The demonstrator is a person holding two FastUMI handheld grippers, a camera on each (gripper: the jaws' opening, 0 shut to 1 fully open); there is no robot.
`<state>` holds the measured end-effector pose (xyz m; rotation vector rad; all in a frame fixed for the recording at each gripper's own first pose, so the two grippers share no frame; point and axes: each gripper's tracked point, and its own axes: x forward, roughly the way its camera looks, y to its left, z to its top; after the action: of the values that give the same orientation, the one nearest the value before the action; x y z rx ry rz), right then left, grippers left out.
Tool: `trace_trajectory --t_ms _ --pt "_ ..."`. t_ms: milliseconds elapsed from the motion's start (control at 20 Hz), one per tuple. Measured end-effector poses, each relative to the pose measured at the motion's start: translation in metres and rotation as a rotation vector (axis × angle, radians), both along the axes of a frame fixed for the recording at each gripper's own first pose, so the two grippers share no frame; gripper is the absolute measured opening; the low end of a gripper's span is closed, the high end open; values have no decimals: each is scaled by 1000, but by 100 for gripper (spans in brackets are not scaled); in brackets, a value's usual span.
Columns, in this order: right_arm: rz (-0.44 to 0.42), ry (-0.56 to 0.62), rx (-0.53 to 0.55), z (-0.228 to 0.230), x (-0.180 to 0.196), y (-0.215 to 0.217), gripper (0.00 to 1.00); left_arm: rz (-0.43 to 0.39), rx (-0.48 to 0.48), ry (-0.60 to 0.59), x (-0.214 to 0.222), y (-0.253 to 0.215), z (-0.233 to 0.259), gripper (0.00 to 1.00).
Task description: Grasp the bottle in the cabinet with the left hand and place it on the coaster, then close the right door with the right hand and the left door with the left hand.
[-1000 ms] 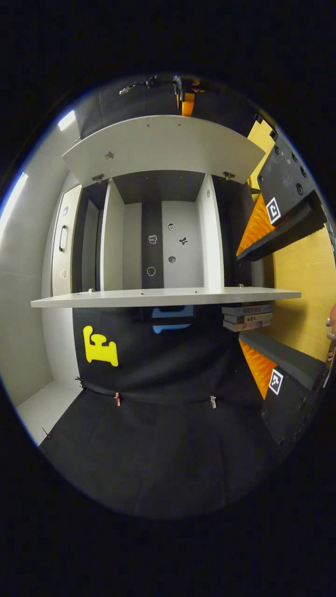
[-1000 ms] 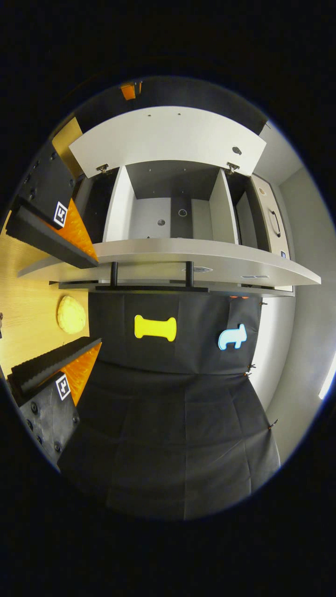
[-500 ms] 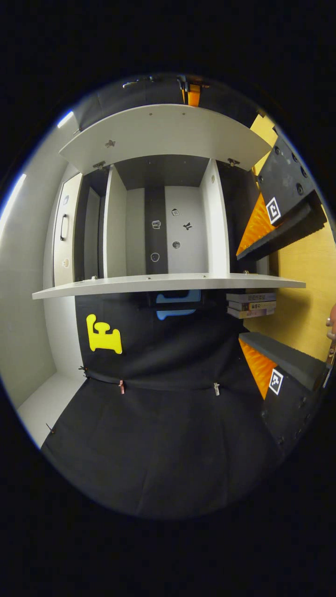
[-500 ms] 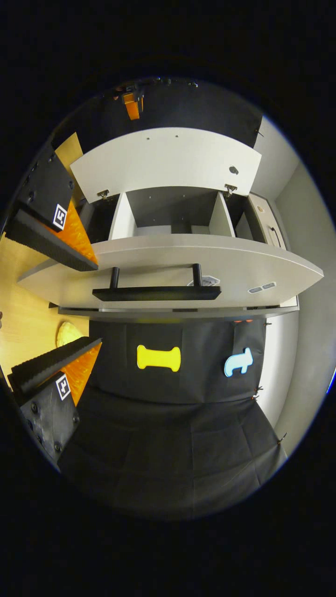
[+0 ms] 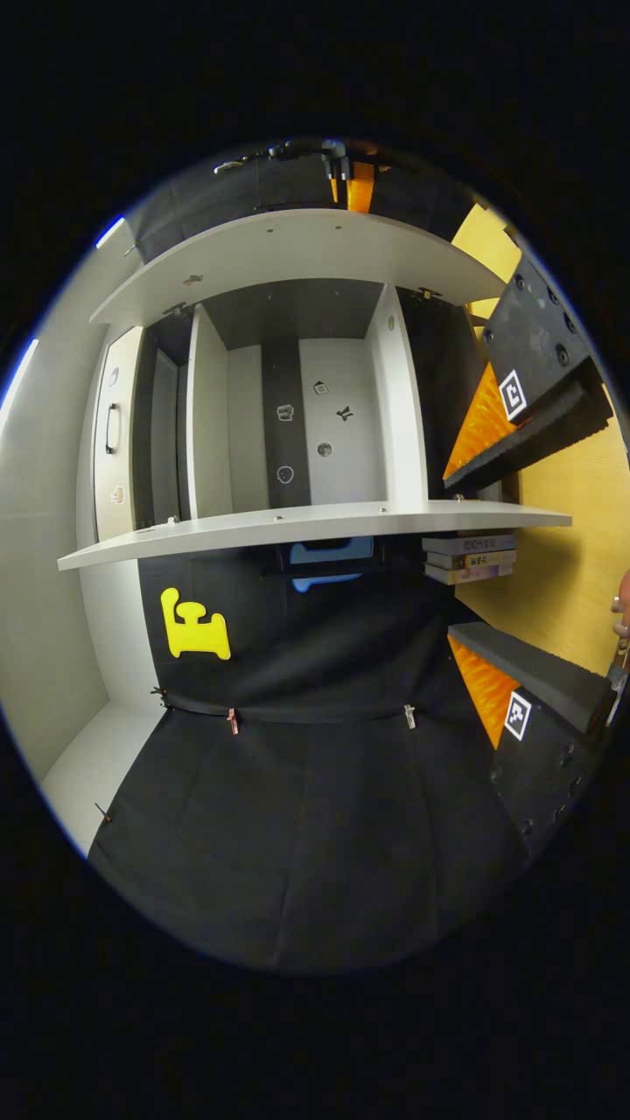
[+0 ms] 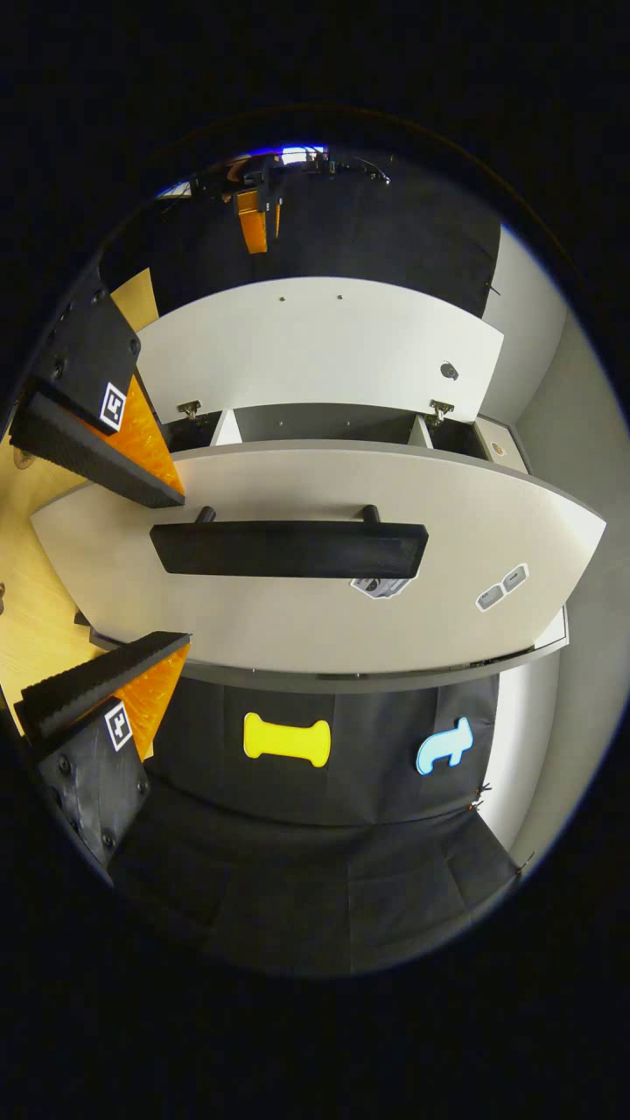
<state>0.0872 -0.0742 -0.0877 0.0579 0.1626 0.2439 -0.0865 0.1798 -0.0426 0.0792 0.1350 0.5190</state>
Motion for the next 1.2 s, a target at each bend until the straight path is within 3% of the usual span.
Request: trace_trajectory --t_ms 350,450,550,950,1200 --pt "116 42 107 -11 37 65 96 45 -33 -21 5 25 5 96" --pt "123 19 100 -7 39 68 97 46 -31 -42 11 35 14 93" --pt "134 18 83 -7 41 72 96 50 -49 -65 16 47 17 96" --pt "85 55 52 -17 36 56 96 -15 -82 -117 54 61 26 99" --pt "62 56 42 -18 30 51 97 -59 -71 -115 60 55 26 92"
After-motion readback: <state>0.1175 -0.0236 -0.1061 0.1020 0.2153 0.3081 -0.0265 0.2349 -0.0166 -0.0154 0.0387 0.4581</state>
